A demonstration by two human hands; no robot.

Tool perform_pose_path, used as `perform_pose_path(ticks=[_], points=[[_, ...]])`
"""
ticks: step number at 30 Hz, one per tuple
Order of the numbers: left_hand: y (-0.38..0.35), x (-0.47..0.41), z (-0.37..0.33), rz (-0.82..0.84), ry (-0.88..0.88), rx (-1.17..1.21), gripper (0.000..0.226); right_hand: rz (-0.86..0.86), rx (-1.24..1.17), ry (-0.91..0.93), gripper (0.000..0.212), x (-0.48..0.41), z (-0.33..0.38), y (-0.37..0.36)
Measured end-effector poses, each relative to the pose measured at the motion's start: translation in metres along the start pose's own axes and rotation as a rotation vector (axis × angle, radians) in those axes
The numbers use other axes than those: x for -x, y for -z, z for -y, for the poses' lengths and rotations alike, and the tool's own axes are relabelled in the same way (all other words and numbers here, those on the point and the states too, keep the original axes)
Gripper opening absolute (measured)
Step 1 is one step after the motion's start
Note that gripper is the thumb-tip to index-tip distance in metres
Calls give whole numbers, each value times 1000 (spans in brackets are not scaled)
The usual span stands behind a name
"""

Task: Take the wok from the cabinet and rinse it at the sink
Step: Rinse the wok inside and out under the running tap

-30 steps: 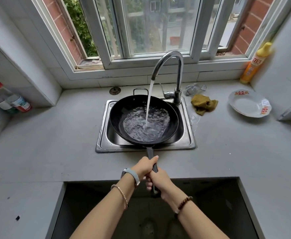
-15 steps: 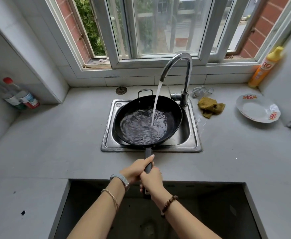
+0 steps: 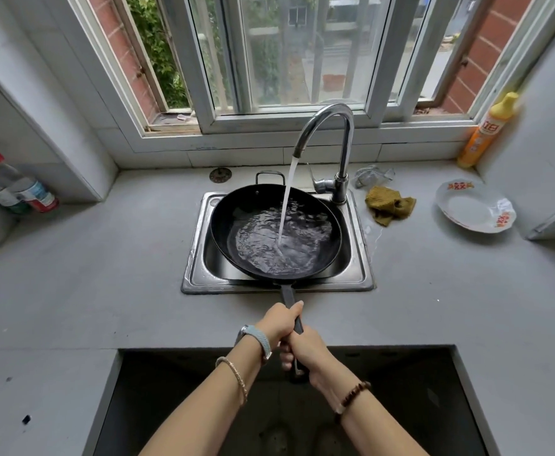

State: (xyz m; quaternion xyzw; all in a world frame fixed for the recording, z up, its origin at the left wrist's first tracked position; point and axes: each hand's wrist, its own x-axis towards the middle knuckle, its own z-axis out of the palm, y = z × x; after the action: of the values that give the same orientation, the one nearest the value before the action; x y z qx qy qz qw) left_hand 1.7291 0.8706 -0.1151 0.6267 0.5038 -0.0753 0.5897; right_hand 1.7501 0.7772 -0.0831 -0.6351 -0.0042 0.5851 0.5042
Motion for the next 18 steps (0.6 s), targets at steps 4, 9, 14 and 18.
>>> perform_pose_path(ticks=[4, 9, 14, 18], points=[[4, 2, 3, 45, 24, 77, 41, -3, 25, 12, 10, 1, 0, -2], [23, 9, 11, 156, 62, 221, 42, -108, 171, 68, 5, -5, -4, -23], [44, 10, 21, 224, 69, 339, 39, -237, 323, 140, 24, -10, -6, -47], [46, 12, 22, 220, 68, 361, 38, -250, 340, 128, 23, -10, -7, -50]])
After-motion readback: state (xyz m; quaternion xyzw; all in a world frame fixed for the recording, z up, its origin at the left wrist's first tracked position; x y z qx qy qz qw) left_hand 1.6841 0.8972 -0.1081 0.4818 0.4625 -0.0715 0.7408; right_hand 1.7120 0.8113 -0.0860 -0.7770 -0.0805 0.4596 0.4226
